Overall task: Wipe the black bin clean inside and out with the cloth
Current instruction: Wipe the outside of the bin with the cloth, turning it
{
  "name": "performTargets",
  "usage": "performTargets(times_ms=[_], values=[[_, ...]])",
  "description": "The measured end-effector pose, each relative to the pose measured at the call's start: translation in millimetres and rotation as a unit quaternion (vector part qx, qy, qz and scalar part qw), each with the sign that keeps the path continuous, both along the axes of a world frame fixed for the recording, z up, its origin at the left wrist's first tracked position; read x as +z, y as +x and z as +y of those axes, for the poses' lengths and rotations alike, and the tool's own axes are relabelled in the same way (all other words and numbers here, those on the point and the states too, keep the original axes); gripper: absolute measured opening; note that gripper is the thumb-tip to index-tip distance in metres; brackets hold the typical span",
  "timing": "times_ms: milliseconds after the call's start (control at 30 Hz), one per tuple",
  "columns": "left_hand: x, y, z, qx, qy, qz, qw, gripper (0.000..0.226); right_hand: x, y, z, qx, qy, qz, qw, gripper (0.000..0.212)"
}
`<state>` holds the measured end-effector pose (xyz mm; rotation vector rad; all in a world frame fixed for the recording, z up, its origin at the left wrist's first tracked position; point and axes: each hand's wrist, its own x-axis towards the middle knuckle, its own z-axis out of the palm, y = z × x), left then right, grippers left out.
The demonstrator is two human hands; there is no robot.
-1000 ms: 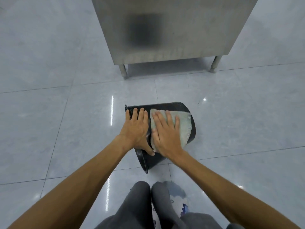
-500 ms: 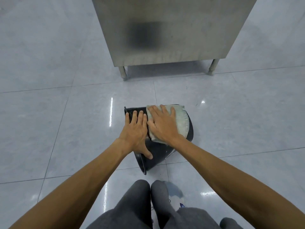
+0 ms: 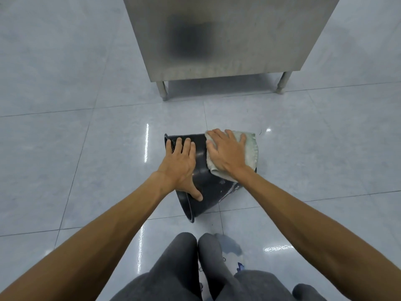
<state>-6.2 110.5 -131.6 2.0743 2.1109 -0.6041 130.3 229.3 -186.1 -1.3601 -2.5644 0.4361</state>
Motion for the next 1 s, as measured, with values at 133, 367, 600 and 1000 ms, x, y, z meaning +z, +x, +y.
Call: performTargets(times_ms=[133, 367, 600, 1000], values=[[1.1, -3.9, 2.2, 0.009, -0.012, -0.013, 1.000, 0.160, 4.8, -3.8, 20.6, 0.019, -0.039, -0.031, 0.999, 0.061], [5.1, -28.5, 11.9, -0.074, -0.039, -0.028, 0.996, 0.159, -11.4, 22.7, -46.4, 0.012, 0.062, 0.001, 0.998, 0.056], [23.9, -32.4, 27.8, -0.135, -0.029, -0.032, 0.990, 0.151, 2.2, 19.3, -37.9, -0.029, 0.024, 0.015, 0.999, 0.059], [9.9, 9.9, -38.0, -0.076, 0.047, 0.035, 0.995, 0.146, 26.2, -15.7, 22.7, 0.016, -0.128, -0.028, 0.991, 0.043]])
